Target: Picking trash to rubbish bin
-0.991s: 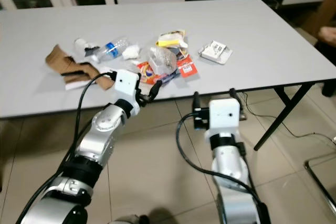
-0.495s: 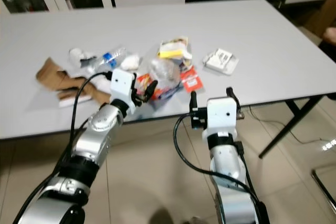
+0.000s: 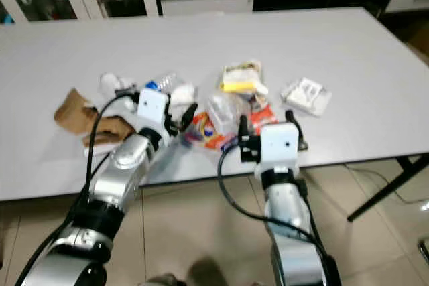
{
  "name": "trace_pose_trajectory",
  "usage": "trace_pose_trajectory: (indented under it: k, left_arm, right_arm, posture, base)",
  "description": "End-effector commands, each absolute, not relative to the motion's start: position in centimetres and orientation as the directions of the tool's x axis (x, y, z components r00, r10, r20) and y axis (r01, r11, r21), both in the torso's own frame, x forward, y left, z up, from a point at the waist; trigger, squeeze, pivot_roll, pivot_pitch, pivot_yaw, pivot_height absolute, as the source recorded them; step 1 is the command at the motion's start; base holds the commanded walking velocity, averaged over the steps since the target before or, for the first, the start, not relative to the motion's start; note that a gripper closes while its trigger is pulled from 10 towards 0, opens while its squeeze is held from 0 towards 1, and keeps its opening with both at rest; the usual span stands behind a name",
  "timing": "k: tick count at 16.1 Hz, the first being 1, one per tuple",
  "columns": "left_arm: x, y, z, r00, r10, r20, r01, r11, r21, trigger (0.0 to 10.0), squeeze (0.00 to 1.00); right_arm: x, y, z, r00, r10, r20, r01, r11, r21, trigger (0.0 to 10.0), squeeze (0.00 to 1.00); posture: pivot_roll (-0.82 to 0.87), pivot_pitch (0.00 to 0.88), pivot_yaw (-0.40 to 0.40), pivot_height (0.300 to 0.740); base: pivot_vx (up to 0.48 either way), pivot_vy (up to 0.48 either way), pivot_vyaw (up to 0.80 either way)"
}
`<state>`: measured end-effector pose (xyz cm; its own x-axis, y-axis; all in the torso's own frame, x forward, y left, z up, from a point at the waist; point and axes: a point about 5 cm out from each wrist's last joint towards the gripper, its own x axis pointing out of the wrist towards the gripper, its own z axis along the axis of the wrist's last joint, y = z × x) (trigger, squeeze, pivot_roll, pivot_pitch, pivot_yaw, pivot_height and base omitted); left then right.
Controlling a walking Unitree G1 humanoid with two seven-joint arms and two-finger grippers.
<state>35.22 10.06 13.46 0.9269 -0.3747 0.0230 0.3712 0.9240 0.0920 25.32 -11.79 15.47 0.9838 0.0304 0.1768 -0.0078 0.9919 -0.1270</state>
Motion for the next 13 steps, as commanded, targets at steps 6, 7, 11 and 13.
trace_pose_trajectory:
  k: [6, 7, 11, 13]
  left_arm:
    - [35.15, 8.9, 13.53, 0.918, -0.396, 0.019, 0.393, 0.915, 0.095, 10.0, 0.0]
    - [35.17, 8.88, 13.47, 0.918, -0.397, 0.015, 0.394, 0.914, 0.098, 10.0, 0.0]
    - [35.49, 8.98, 13.25, 0.917, -0.4, -0.013, 0.398, 0.91, 0.117, 10.0, 0.0]
    - [35.64, 9.15, 13.33, 0.92, -0.392, -0.013, 0.391, 0.912, 0.125, 10.0, 0.0]
  right_arm:
    - [25.32, -12.45, 15.36, 0.985, 0.002, 0.171, 0.021, 0.991, -0.129, 10.0, 0.0]
    - [25.33, -12.44, 15.37, 0.985, 0.002, 0.172, 0.021, 0.992, -0.128, 10.0, 0.0]
    - [25.45, -12.28, 15.45, 0.985, 0.009, 0.174, 0.013, 0.992, -0.125, 10.0, 0.0]
    - [25.5, -12.14, 15.45, 0.985, 0.021, 0.173, 0.001, 0.992, -0.127, 10.0, 0.0]
  posture:
    - [0.11, 0.088, 0.013, 0.74]
    - [0.11, 0.088, 0.013, 0.74]
    - [0.11, 0.089, 0.015, 0.74]
    - [0.11, 0.089, 0.017, 0.74]
  base:
    - [0.0, 0.0, -0.76]
    - [0.0, 0.0, -0.76]
    - [0.0, 0.0, -0.76]
    - [0.0, 0.0, -0.76]
